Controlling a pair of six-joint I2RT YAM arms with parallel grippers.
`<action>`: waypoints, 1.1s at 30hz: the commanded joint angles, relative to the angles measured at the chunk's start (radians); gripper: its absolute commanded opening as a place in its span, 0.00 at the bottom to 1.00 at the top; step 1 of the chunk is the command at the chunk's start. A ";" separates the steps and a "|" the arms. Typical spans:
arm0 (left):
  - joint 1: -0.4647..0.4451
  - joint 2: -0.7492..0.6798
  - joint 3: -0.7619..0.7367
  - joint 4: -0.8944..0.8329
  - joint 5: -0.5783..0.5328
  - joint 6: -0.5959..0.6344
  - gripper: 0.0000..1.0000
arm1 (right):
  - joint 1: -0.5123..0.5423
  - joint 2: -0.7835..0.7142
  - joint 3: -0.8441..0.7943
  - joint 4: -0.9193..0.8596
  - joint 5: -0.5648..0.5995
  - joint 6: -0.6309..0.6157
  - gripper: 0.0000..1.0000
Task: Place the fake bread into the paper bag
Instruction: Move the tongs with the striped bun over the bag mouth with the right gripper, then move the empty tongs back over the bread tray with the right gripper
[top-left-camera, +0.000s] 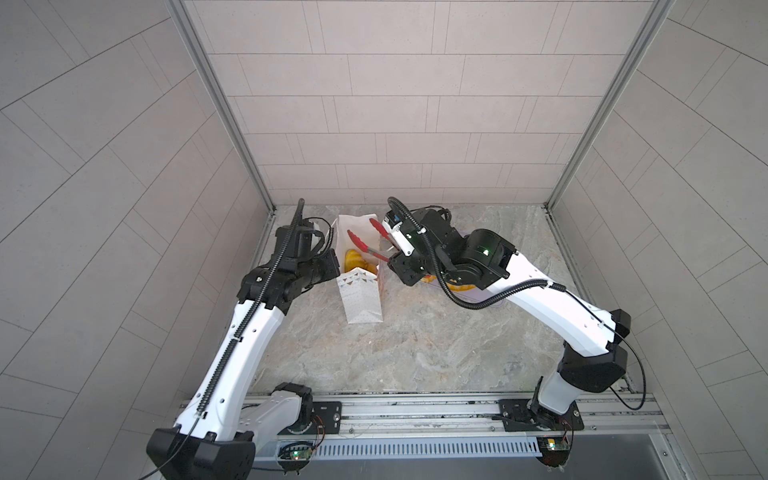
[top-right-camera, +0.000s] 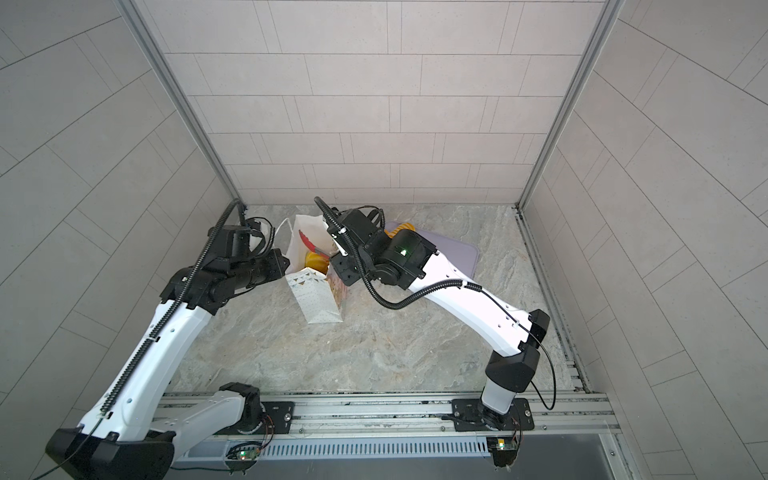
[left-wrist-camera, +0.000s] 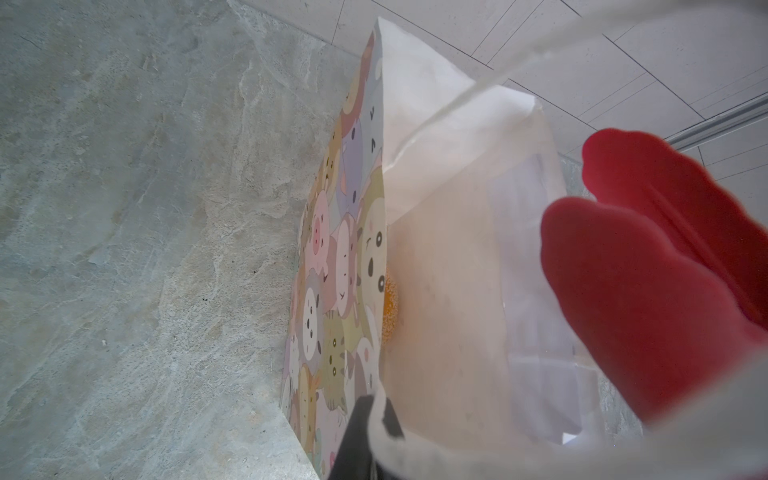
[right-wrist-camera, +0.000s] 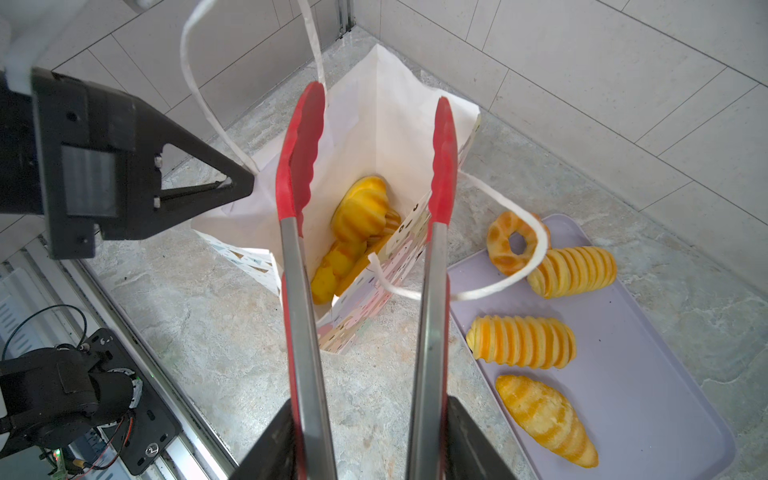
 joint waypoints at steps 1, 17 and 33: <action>-0.004 -0.015 0.001 -0.001 -0.005 0.002 0.09 | 0.008 -0.032 0.050 0.018 0.031 -0.009 0.52; -0.004 -0.012 0.008 -0.001 -0.002 0.002 0.09 | -0.012 -0.113 0.064 0.044 0.170 -0.015 0.49; -0.004 -0.013 0.007 -0.003 -0.005 0.002 0.09 | -0.224 -0.286 -0.149 0.129 0.090 0.066 0.48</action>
